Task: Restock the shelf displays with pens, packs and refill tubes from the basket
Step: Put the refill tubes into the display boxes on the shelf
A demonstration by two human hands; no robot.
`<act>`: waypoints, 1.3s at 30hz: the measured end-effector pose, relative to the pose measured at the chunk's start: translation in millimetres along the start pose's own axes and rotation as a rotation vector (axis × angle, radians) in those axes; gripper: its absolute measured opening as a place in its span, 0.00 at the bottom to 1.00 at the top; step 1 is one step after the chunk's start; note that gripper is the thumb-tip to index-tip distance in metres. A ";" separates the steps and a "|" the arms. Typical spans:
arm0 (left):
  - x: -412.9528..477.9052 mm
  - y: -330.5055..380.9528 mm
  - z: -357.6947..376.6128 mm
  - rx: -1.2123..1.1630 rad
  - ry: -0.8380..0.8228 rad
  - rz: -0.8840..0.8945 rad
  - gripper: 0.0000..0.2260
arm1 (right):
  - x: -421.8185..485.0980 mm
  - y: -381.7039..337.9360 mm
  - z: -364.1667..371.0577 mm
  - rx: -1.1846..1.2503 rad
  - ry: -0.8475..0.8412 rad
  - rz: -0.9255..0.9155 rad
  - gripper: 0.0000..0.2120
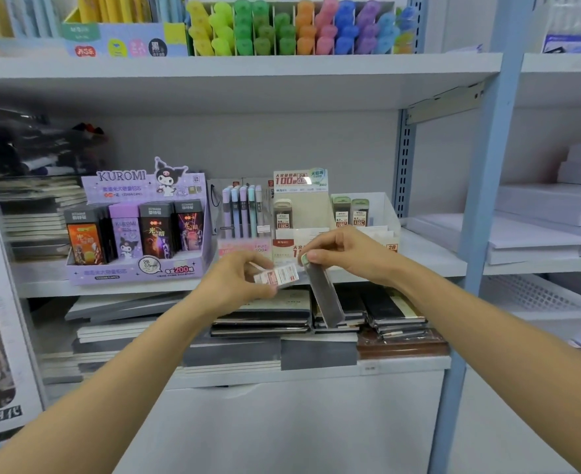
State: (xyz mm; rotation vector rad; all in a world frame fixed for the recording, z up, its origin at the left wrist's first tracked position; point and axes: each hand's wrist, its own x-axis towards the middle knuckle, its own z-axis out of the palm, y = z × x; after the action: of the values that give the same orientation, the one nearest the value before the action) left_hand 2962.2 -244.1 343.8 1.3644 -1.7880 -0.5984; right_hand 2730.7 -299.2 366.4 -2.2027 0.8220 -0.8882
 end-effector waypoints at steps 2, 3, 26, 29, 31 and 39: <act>1.5 -4.3 -6.8 -0.250 0.066 -0.103 0.12 | -3.5 2.4 -3.3 0.057 0.057 0.004 0.08; 1.8 -5.8 -8.2 -0.416 0.089 -0.148 0.12 | -5.1 3.1 -4.1 0.082 0.065 0.000 0.09; 35.8 34.9 33.7 -0.619 0.177 0.086 0.03 | 8.0 -12.9 -101.1 -0.192 0.902 -0.115 0.09; 47.0 33.8 38.9 -0.576 0.169 0.105 0.03 | 18.9 -2.0 -108.6 -0.303 0.887 -0.086 0.09; 53.0 32.2 43.8 -0.561 0.156 0.110 0.03 | 23.7 6.2 -110.0 -0.350 0.842 -0.059 0.09; 65.4 24.6 56.0 -0.538 0.138 0.103 0.07 | 31.6 35.0 -108.7 -0.376 0.745 -0.014 0.06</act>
State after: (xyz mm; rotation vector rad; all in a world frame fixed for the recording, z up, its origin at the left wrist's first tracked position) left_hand 2895.6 -303.6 350.3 0.9150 -1.4358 -0.8341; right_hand 2656.3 -377.0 416.0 -2.1742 1.4059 -1.7232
